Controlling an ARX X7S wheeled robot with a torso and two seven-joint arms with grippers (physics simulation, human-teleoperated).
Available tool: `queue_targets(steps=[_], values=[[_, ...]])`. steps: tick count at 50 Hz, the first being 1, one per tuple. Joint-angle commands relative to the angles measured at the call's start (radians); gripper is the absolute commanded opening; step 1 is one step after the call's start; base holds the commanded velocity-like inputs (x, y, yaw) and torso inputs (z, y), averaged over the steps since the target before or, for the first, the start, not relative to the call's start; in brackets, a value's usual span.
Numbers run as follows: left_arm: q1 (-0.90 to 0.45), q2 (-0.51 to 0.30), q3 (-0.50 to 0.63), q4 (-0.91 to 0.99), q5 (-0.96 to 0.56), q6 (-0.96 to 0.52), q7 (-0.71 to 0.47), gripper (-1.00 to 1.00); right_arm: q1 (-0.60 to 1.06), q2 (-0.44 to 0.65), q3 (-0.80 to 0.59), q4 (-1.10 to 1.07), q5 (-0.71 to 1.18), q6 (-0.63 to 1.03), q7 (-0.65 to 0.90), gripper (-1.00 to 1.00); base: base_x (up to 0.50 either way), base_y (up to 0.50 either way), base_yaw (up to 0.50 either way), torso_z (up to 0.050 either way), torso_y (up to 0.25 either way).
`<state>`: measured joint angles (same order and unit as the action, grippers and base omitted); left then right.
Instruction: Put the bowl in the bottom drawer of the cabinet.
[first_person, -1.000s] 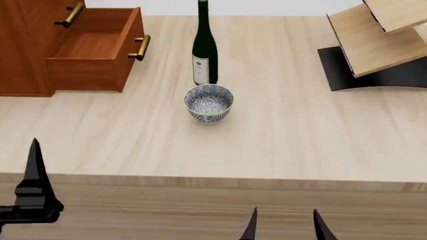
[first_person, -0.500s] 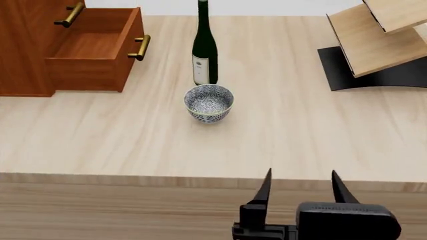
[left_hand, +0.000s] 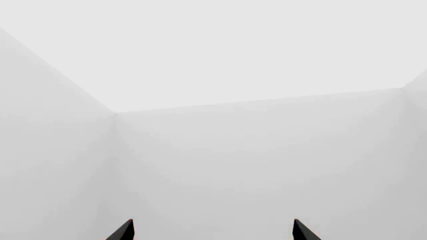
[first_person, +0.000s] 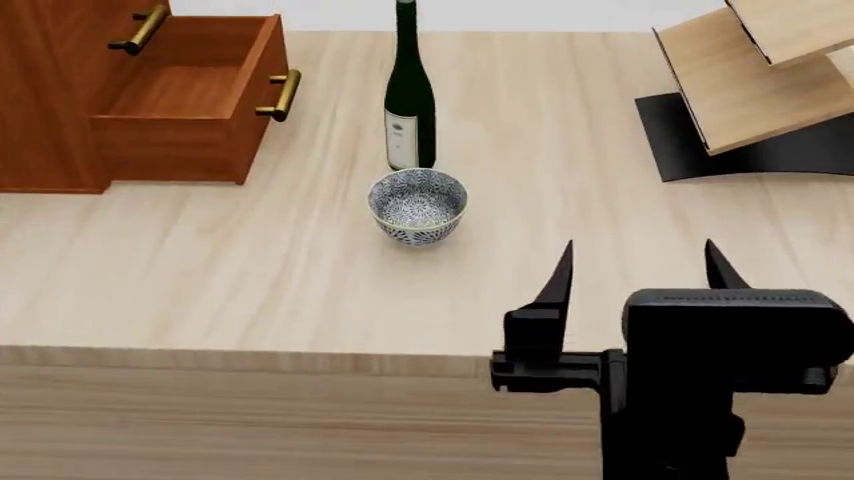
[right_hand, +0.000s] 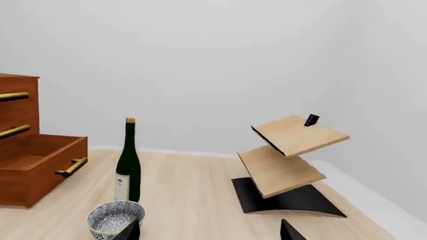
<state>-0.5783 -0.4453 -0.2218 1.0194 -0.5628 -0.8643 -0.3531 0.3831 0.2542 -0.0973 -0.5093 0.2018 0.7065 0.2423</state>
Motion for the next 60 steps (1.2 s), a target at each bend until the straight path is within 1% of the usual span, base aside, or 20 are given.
queue_targets(steps=[1, 5, 7, 10, 17, 38, 51, 60], values=[[-0.038, -0.117, -0.007, 0.025, -0.175, 0.012, -0.145, 1.00, 0.036, 0.005, 0.019, -0.041, 0.033, 0.070, 0.000, 1.00, 0.00, 0.00, 0.00, 0.000, 0.000], [-0.030, -0.156, 0.019, 0.021, -0.190, 0.045, -0.176, 1.00, 0.026, -0.002, 0.024, -0.032, 0.041, 0.040, -0.006, 1.00, 0.00, 0.00, 0.00, 0.000, 0.000], [-0.029, -0.162, 0.017, 0.020, -0.210, 0.055, -0.184, 1.00, 0.021, -0.004, 0.025, -0.036, 0.047, 0.019, -0.013, 1.00, 0.00, 0.00, 0.00, 0.000, 0.000], [-0.033, -0.169, 0.017, 0.015, -0.227, 0.063, -0.197, 1.00, 0.021, 0.002, 0.009, -0.037, 0.045, 0.032, -0.015, 1.00, 0.00, 0.00, 0.00, 0.000, 0.000], [-0.021, -0.182, 0.035, 0.007, -0.215, 0.088, -0.209, 1.00, 0.015, 0.006, -0.002, -0.026, 0.041, 0.020, -0.016, 1.00, 0.00, 0.15, 0.00, 0.000, 0.000], [0.001, -0.204, 0.060, -0.014, -0.185, 0.139, -0.224, 1.00, 0.016, 0.012, -0.027, -0.008, 0.043, 0.002, -0.018, 1.00, 0.00, 0.38, 0.00, 0.000, 0.000], [0.000, -0.219, 0.066, -0.009, -0.204, 0.147, -0.241, 1.00, 0.014, 0.015, -0.033, -0.006, 0.050, -0.010, -0.020, 1.00, 0.00, 0.39, 0.00, 0.000, 0.000], [-0.024, -0.228, 0.081, -0.007, -0.223, 0.141, -0.262, 1.00, 0.012, 0.019, -0.030, -0.006, 0.058, -0.013, -0.019, 1.00, 0.00, 0.39, 0.00, 0.000, 0.000]])
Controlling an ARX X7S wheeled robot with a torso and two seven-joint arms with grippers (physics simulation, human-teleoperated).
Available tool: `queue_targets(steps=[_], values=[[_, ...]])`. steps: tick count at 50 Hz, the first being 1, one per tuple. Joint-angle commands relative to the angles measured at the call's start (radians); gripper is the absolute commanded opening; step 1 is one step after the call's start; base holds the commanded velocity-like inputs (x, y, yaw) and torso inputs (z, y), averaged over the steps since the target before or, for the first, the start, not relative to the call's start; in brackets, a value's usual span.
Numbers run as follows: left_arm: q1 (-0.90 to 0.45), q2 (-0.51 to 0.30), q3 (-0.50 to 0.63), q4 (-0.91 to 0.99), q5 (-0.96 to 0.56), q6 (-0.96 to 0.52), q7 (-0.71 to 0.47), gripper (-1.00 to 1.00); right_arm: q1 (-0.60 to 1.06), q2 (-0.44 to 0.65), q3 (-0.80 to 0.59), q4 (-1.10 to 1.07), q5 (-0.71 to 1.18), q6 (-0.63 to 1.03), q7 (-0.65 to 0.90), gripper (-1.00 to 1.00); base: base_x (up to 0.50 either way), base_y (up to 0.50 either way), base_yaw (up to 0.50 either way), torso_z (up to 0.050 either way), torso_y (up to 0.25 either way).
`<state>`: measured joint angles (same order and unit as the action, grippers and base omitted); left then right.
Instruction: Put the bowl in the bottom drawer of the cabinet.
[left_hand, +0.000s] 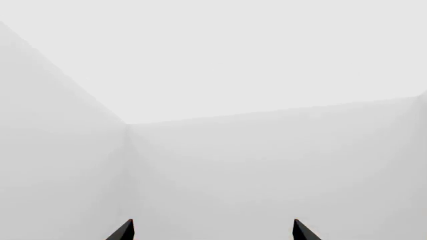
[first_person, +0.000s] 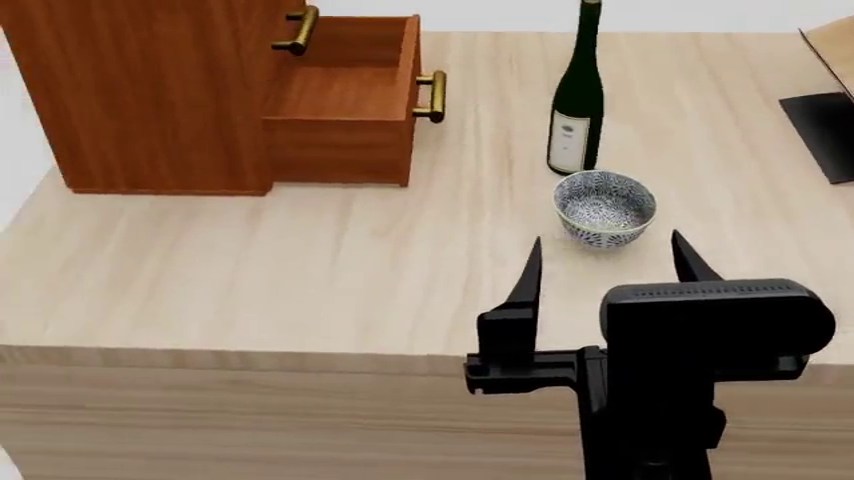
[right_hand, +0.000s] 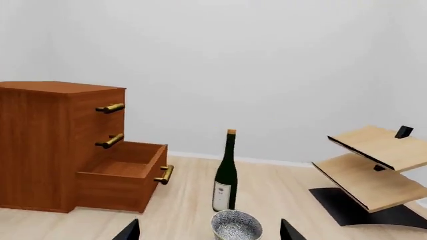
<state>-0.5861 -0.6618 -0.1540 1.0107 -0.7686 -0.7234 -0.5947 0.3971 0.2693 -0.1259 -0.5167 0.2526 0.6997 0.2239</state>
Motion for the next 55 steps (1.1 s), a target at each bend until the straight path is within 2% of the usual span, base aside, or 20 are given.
queue_targets(steps=[1, 28, 45, 55], values=[[-0.018, -0.012, 0.014, 0.001, -0.019, 0.000, -0.022, 1.00, -0.002, 0.004, -0.001, 0.001, 0.008, -0.007, -0.001, 1.00, 0.00, 0.39, 0.00, 0.000, 0.000], [-0.014, -0.031, 0.052, -0.009, -0.014, 0.034, -0.044, 1.00, -0.023, 0.008, 0.001, 0.019, 0.025, -0.039, 0.000, 1.00, 0.00, 0.39, 0.00, 0.000, 0.000], [-0.016, -0.046, 0.055, -0.005, -0.034, 0.048, -0.062, 1.00, -0.036, 0.009, 0.022, 0.000, 0.043, -0.040, 0.016, 1.00, 0.00, 0.00, 0.00, 0.000, 0.000], [-0.016, -0.055, 0.061, -0.003, -0.043, 0.054, -0.076, 1.00, -0.038, 0.012, 0.016, 0.005, 0.047, -0.047, 0.015, 1.00, 0.31, 0.00, 0.00, 0.000, 0.000]])
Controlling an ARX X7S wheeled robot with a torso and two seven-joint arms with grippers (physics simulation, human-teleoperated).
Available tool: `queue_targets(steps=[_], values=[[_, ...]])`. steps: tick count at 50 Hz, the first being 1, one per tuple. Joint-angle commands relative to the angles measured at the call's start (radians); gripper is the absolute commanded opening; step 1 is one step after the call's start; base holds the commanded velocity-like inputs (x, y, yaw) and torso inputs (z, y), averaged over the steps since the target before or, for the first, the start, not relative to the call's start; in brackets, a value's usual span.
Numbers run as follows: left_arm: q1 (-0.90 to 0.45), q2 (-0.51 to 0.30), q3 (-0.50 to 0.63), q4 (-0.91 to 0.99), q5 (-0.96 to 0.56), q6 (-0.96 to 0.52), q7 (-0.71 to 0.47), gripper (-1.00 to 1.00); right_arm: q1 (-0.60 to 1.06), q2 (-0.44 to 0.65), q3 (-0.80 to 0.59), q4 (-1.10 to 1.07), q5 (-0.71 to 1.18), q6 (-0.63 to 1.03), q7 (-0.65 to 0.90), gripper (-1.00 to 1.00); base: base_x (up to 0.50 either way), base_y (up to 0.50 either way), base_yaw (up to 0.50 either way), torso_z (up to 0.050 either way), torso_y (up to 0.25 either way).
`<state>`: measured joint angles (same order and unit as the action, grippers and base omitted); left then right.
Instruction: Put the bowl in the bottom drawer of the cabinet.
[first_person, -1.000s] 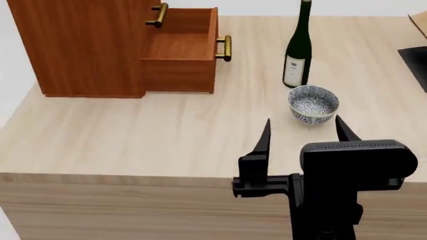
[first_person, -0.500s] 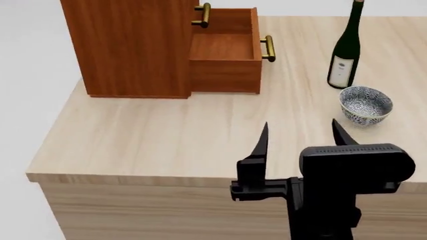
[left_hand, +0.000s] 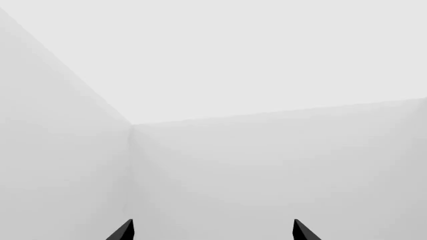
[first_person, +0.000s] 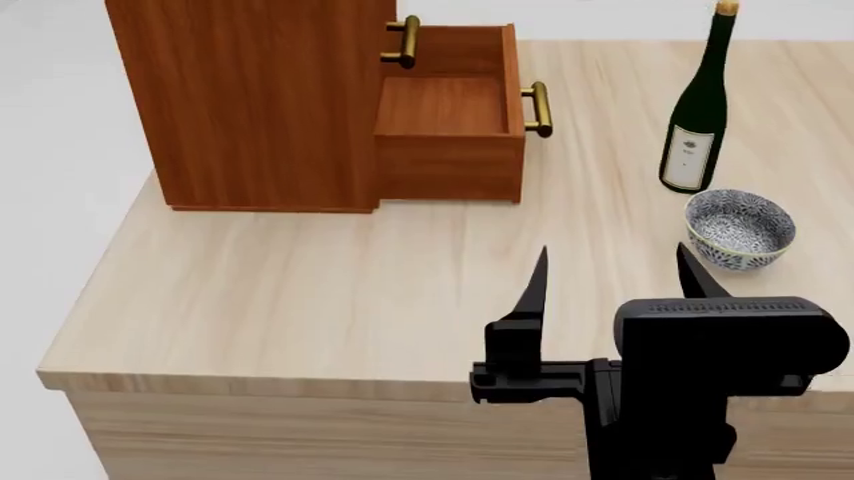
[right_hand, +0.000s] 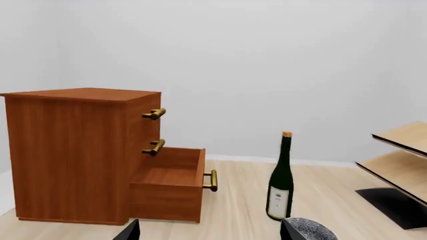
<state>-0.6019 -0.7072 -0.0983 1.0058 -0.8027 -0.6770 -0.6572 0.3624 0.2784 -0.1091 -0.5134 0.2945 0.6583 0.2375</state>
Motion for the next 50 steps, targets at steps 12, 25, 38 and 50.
queue_targets(steps=[12, 25, 38, 50], values=[[-0.005, -0.018, 0.021, -0.003, -0.009, 0.021, -0.020, 1.00, 0.001, 0.007, -0.005, 0.000, 0.010, -0.001, 0.007, 1.00, 0.36, 0.00, 0.00, 0.000, 0.000], [-0.001, -0.027, 0.022, -0.009, -0.010, 0.039, -0.026, 1.00, 0.004, 0.012, -0.013, 0.001, 0.014, -0.001, 0.009, 1.00, 0.39, 0.00, 0.00, 0.000, 0.000], [0.003, -0.031, 0.034, -0.016, -0.006, 0.053, -0.030, 1.00, 0.003, 0.017, -0.015, -0.002, 0.019, 0.001, 0.014, 1.00, 0.39, 0.00, 0.00, 0.000, 0.001], [-0.002, -0.033, 0.038, -0.015, -0.021, 0.061, -0.039, 1.00, -0.006, 0.023, -0.010, -0.009, 0.026, -0.003, 0.017, 1.00, 0.39, 0.00, 0.00, 0.000, 0.000]])
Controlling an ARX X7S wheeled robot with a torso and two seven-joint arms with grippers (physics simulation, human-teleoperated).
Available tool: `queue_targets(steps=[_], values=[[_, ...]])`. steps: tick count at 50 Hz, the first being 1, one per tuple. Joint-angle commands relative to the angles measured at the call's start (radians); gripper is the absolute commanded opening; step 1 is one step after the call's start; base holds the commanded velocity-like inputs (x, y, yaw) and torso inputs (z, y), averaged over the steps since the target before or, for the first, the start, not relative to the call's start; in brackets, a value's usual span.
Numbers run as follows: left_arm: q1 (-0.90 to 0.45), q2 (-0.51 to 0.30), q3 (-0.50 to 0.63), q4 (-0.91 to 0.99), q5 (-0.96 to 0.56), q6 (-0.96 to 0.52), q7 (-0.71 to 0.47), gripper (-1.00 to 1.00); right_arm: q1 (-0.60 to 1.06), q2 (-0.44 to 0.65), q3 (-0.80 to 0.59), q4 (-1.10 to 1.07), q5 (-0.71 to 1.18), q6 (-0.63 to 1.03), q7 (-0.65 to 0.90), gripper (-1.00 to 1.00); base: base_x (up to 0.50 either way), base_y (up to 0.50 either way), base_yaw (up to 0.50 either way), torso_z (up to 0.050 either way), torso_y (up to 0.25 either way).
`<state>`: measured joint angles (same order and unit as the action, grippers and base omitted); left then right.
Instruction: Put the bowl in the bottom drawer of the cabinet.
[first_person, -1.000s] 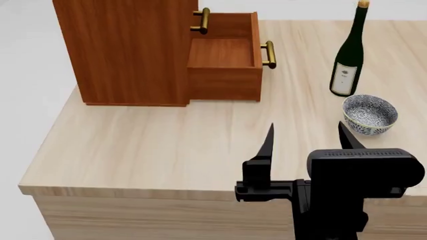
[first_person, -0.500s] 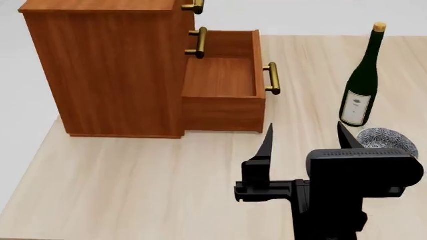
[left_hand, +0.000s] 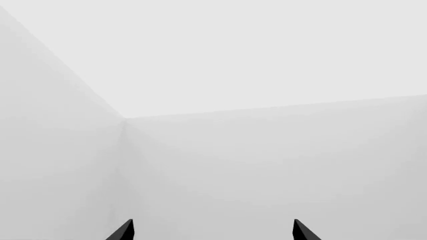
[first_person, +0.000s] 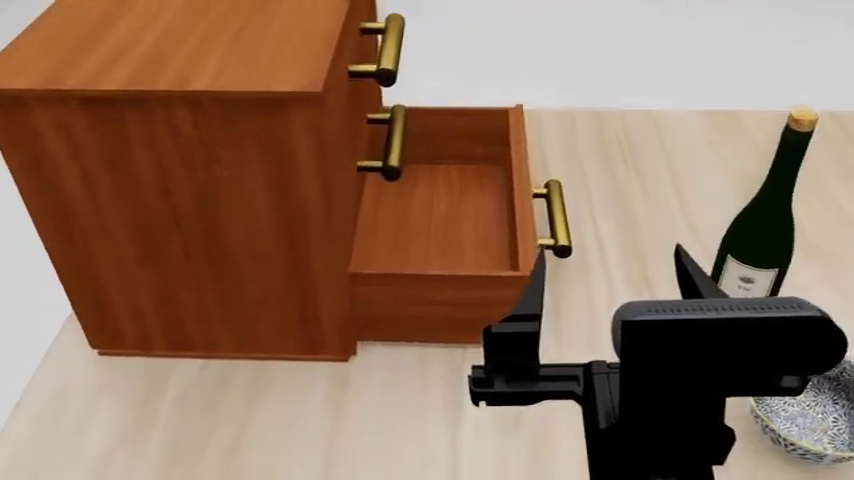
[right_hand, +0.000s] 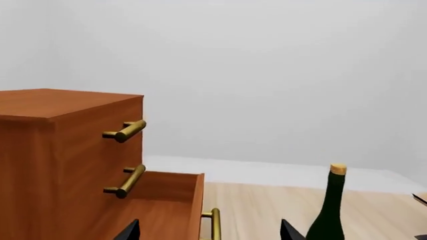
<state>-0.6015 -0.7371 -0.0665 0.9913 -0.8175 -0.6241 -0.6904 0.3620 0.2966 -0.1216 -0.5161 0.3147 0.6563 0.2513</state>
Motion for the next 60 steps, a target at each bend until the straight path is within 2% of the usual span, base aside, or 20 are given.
queue_targets(steps=[1, 32, 60], values=[[-0.002, -0.004, 0.007, 0.000, -0.006, 0.009, -0.006, 1.00, -0.007, 0.006, 0.004, -0.007, 0.007, -0.002, 0.004, 1.00, 0.39, 0.00, 0.00, 0.000, 0.000], [0.021, -0.015, 0.024, -0.008, 0.004, 0.046, -0.011, 1.00, -0.015, 0.013, -0.005, 0.006, 0.014, -0.011, 0.013, 1.00, 0.39, 0.00, 0.00, 0.000, 0.001], [0.017, -0.025, 0.028, -0.015, -0.015, 0.063, -0.018, 1.00, -0.020, 0.017, -0.009, 0.004, 0.027, -0.023, 0.018, 1.00, 0.00, 0.00, 0.00, 0.000, -0.008]])
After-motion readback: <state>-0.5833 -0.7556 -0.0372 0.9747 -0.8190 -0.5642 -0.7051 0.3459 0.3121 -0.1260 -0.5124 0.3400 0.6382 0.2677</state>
